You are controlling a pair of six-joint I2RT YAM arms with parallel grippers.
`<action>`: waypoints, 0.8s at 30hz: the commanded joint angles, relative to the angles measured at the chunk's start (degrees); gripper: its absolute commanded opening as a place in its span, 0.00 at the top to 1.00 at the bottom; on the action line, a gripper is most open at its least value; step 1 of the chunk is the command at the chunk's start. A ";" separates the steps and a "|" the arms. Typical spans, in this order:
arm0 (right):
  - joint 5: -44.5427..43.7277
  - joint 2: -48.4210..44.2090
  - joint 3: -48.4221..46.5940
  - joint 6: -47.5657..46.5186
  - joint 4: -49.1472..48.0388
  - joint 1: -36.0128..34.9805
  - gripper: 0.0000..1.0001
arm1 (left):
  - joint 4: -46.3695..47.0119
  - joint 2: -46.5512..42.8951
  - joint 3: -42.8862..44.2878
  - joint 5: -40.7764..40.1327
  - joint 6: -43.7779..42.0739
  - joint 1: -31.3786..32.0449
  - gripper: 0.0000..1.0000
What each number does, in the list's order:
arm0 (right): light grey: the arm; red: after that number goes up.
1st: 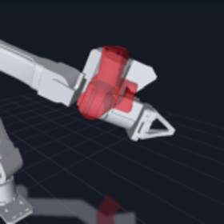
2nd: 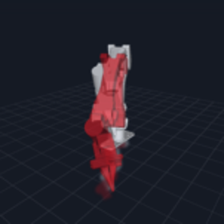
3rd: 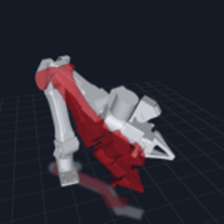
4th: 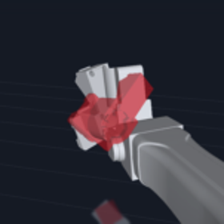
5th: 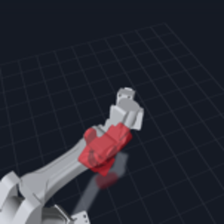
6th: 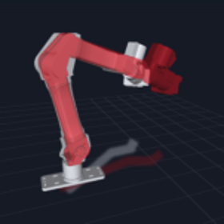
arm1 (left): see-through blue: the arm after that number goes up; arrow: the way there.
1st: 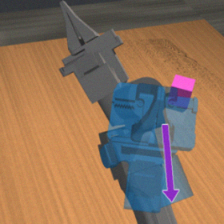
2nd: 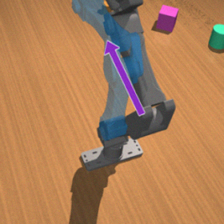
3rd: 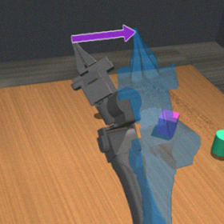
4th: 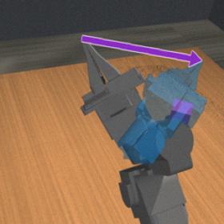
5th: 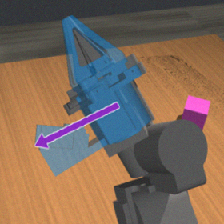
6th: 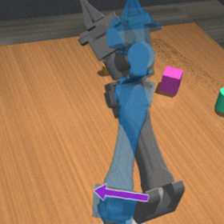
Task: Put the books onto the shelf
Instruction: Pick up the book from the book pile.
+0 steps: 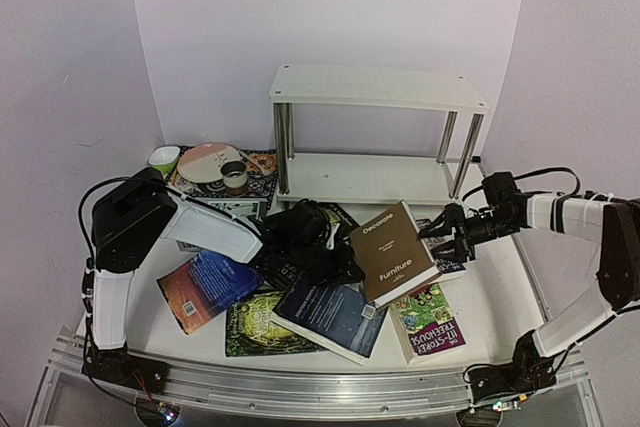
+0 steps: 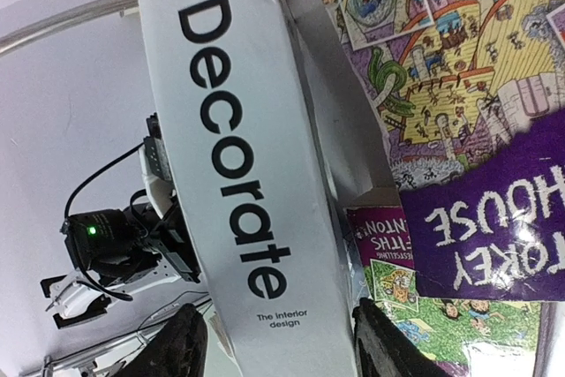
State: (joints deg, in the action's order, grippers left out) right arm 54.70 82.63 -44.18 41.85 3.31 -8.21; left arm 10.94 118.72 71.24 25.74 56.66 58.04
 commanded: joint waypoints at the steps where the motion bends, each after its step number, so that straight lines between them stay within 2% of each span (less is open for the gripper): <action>1: 0.87 0.66 -4.22 -5.23 7.37 -3.40 0.41 | 2.53 0.85 1.04 0.72 -2.22 -0.30 0.90; 5: -1.65 0.94 -7.02 -7.70 11.45 -5.23 0.43 | 2.51 0.90 0.57 1.37 -2.75 -0.30 0.89; 11: -5.87 0.54 -10.18 -10.48 16.86 -7.10 0.61 | 2.42 0.29 -0.76 1.38 -3.78 -0.30 0.90; 15: -9.14 0.46 -12.44 -12.88 21.20 -10.32 0.64 | 2.42 -0.16 -1.16 1.09 -4.62 -0.30 0.89; 16: -9.80 0.51 -12.95 -13.30 22.29 -10.72 0.68 | 2.42 -0.58 -1.31 0.94 -4.74 -0.30 0.89; 18: -12.98 0.01 -14.59 -14.68 25.66 -11.45 0.74 | 2.50 -2.23 -2.18 0.50 -5.81 -0.23 0.86; 24: -18.80 -9.88 -16.11 -17.42 28.29 -12.71 0.72 | 2.53 -12.51 -7.30 -0.70 -13.01 -0.12 0.72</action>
State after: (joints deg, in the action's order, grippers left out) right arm 40.77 80.77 -57.63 28.01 25.47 -20.45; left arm 11.46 115.87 66.24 25.52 49.45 57.95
